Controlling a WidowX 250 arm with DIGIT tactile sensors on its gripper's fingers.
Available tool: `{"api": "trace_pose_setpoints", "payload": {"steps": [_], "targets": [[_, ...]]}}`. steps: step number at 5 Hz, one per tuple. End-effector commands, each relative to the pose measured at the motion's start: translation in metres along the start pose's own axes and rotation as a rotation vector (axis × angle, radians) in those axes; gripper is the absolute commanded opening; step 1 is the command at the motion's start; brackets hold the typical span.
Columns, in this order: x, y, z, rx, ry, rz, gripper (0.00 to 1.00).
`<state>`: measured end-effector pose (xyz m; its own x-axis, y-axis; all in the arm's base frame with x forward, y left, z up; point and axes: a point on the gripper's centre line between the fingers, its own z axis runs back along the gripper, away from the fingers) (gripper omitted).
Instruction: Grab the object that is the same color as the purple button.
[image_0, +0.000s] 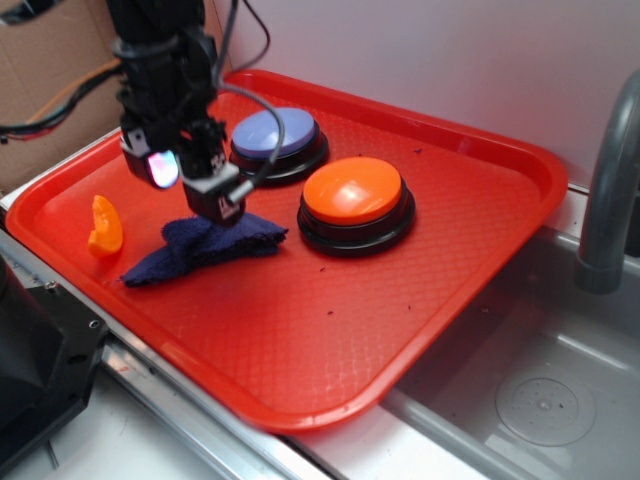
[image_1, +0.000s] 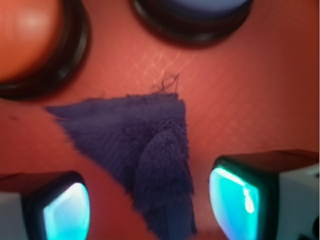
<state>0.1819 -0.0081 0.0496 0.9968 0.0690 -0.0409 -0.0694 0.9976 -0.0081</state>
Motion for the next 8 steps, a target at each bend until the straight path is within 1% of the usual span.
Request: {"api": "trace_pose_setpoints", "payload": {"steps": [1,2,3,5,6,7,8], "targets": [[0.001,0.009,-0.028,-0.056,0.013,-0.049,1.0],[-0.002,0.007,-0.031,-0.093,0.0,-0.066,1.0],[-0.004,0.007,-0.029,-0.108,-0.025,-0.066,0.0],[-0.007,0.007,-0.027,-0.094,-0.023,-0.041,0.0],[-0.006,0.007,-0.023,-0.07,-0.03,-0.023,0.0],[-0.004,0.011,-0.016,-0.012,-0.034,0.017,0.0],[0.001,0.012,0.0,0.057,-0.024,0.076,0.0]]}}
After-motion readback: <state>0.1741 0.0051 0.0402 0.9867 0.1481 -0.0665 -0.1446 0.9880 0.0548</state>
